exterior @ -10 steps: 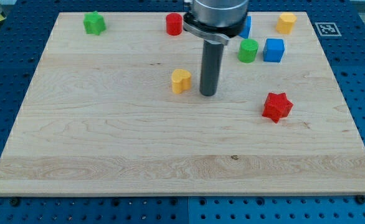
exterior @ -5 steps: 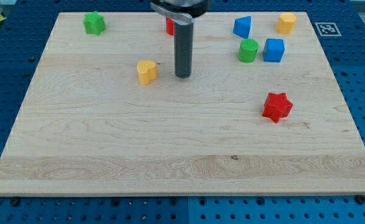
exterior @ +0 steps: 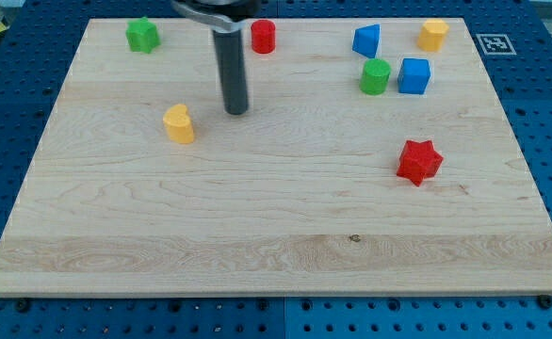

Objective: Slide the yellow heart towards the center left

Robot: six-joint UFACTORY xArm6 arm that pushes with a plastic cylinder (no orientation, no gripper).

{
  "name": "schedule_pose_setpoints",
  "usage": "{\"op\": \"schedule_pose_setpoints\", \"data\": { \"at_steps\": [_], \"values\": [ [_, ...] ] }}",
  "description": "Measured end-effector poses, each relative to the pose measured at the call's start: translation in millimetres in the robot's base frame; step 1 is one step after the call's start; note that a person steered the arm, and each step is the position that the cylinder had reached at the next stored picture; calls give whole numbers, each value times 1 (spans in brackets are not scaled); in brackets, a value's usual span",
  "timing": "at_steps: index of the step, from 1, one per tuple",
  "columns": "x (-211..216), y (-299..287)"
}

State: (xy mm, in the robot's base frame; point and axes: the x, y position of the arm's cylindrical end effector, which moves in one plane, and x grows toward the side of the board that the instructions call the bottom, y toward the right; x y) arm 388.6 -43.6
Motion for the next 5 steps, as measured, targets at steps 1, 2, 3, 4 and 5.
{"op": "schedule_pose_setpoints", "data": {
  "at_steps": [1,2,3,4,5],
  "values": [
    [31,-2],
    [41,-31],
    [37,-80],
    [31,-132],
    [31,-143]
  ]
}}
